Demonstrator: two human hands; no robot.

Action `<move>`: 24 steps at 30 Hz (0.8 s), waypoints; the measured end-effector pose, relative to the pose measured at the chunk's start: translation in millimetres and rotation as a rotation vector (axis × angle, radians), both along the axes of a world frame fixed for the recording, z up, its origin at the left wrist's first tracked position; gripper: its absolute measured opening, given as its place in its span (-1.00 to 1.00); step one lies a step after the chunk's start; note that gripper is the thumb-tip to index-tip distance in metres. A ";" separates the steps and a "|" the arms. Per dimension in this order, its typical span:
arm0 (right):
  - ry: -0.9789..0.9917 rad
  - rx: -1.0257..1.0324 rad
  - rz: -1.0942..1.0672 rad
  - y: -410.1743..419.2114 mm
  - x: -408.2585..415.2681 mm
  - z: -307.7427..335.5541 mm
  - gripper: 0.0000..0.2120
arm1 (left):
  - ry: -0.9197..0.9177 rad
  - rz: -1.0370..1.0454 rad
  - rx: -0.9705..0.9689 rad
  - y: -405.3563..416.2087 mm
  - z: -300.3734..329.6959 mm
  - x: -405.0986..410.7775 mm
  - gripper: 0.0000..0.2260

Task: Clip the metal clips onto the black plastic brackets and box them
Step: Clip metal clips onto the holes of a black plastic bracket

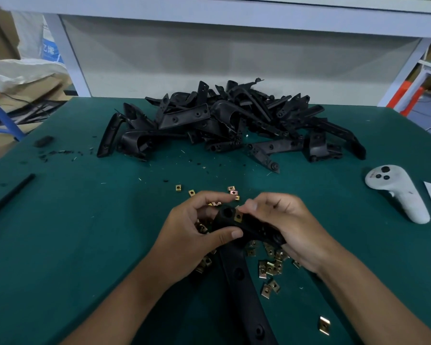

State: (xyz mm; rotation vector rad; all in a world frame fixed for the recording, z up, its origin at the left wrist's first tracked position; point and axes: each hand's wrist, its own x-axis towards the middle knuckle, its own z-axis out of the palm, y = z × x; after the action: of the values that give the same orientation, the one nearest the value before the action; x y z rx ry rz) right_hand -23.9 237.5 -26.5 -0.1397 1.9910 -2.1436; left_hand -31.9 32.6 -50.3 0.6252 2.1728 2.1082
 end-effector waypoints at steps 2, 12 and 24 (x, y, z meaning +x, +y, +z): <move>0.031 0.037 0.020 1.3 0.1 -1.5 -0.68 | 0.006 0.014 -0.010 -2.0 0.3 -1.7 -0.66; 0.440 0.770 -0.176 15.0 -15.9 -25.3 -0.77 | -0.071 0.034 0.058 -8.9 3.3 -6.1 -0.80; 0.570 1.087 0.019 7.6 -5.9 -28.4 -0.68 | -0.093 -0.064 -0.042 -8.4 -2.4 -2.1 -0.68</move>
State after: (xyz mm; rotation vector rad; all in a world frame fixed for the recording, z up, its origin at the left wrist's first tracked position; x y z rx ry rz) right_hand -29.8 245.2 -54.9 -0.6074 3.1168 -0.7739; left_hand -34.0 24.2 -52.7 0.5724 2.1135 2.0122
